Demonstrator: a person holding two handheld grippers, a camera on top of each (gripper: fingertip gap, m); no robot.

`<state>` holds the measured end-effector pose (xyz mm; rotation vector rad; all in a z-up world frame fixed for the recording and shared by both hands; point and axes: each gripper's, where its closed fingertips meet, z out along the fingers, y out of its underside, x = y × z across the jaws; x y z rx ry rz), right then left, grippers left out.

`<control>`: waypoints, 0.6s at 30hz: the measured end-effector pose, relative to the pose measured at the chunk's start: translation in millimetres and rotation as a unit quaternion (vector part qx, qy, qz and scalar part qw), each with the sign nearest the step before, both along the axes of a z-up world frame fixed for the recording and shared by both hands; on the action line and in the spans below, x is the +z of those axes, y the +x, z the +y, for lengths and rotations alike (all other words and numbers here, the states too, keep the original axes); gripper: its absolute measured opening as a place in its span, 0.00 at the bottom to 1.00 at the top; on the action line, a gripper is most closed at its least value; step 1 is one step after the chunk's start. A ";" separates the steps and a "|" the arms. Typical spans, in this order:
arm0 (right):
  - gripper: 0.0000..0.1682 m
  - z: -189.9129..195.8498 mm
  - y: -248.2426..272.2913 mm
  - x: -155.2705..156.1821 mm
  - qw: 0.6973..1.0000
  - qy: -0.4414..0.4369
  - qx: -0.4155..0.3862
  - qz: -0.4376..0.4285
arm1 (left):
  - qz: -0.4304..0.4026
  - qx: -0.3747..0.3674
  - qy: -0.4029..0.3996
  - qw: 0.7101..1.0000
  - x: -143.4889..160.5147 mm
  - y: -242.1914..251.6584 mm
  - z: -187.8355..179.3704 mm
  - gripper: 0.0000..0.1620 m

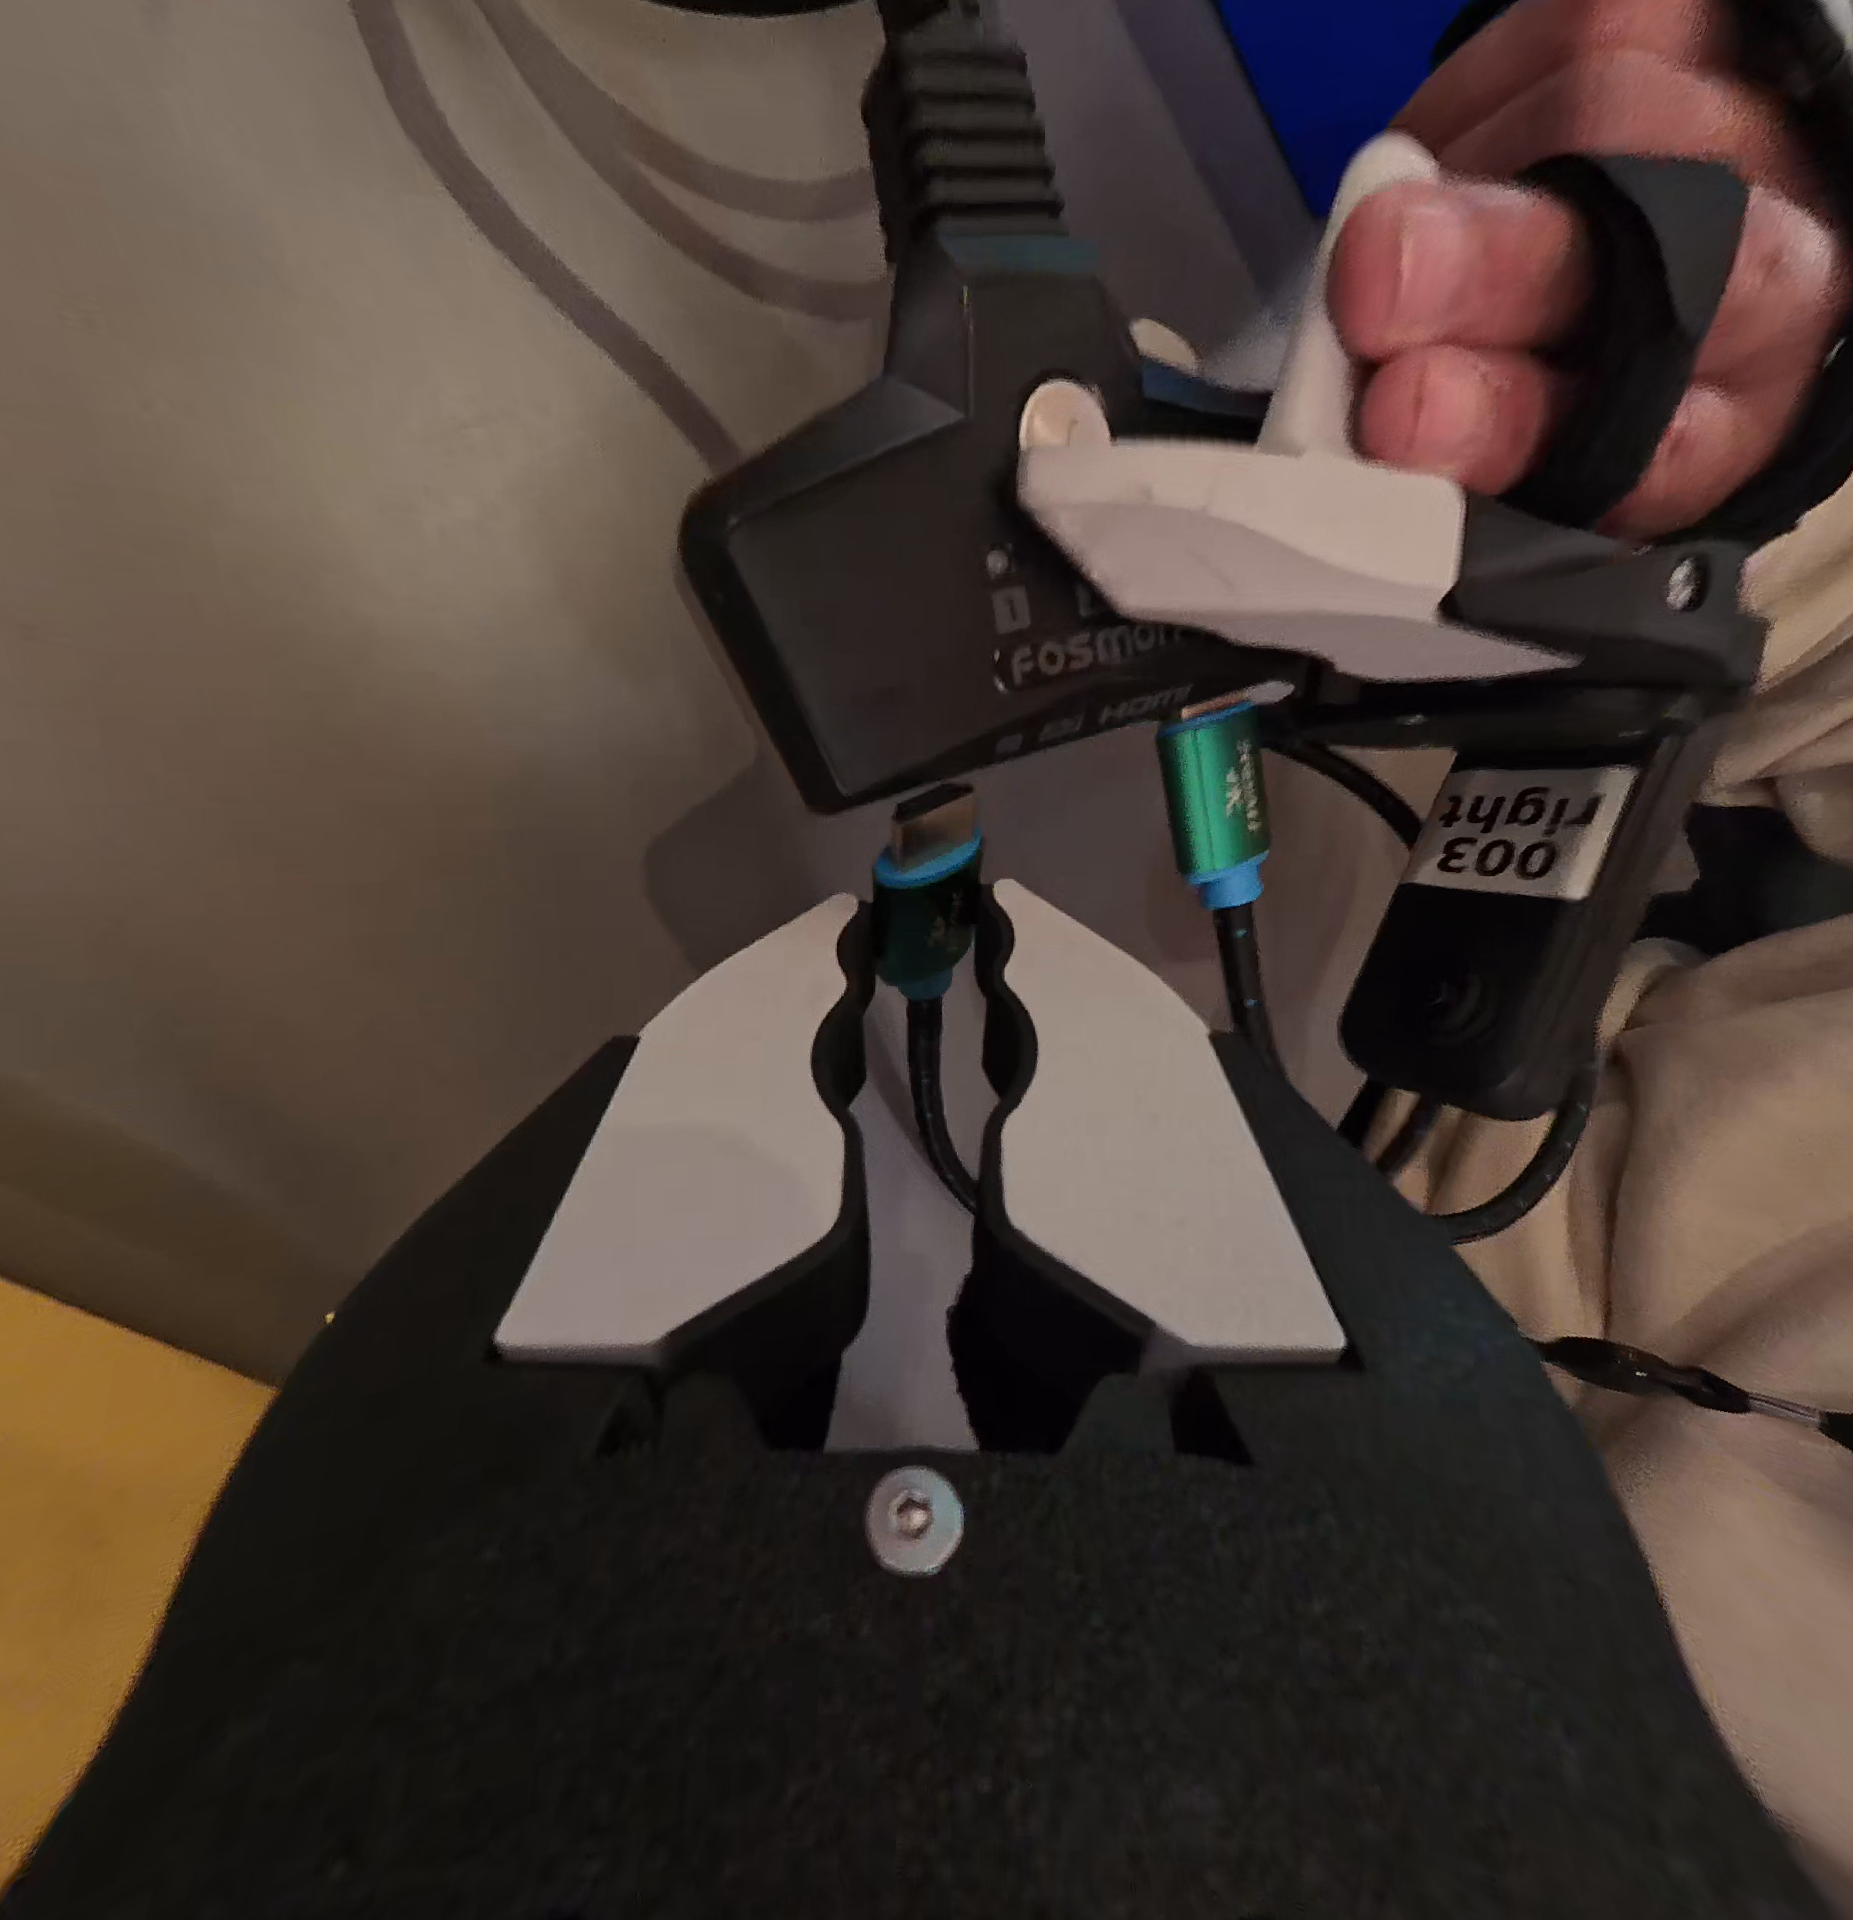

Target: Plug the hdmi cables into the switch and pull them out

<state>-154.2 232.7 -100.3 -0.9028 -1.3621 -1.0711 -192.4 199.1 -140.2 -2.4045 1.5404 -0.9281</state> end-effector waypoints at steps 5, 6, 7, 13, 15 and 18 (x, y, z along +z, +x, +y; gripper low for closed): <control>0.13 4.7 14.2 3.6 0.999 -0.023 -0.006 0.045 | 0.001 -0.047 0.129 0.991 -43.4 3.1 -4.4 0.10; 0.13 6.7 18.5 4.2 0.997 -0.033 -0.010 0.064 | -0.002 -0.041 0.164 0.986 -49.2 3.8 -1.6 0.09; 0.13 8.4 22.5 5.7 0.996 -0.038 -0.014 0.083 | -0.016 -0.031 0.201 0.979 -49.6 5.2 1.5 0.10; 0.13 15.3 37.7 10.8 0.983 -0.067 -0.017 0.170 | -0.042 -0.080 0.469 0.879 -14.4 -8.2 3.0 0.26; 0.13 15.4 37.4 9.9 0.982 -0.069 -0.015 0.172 | -0.026 -0.110 0.523 0.845 -12.9 -7.4 0.4 0.25; 0.13 14.9 35.4 8.0 0.984 -0.067 -0.014 0.164 | 0.005 -0.145 0.529 0.836 -28.9 -3.3 -3.0 0.27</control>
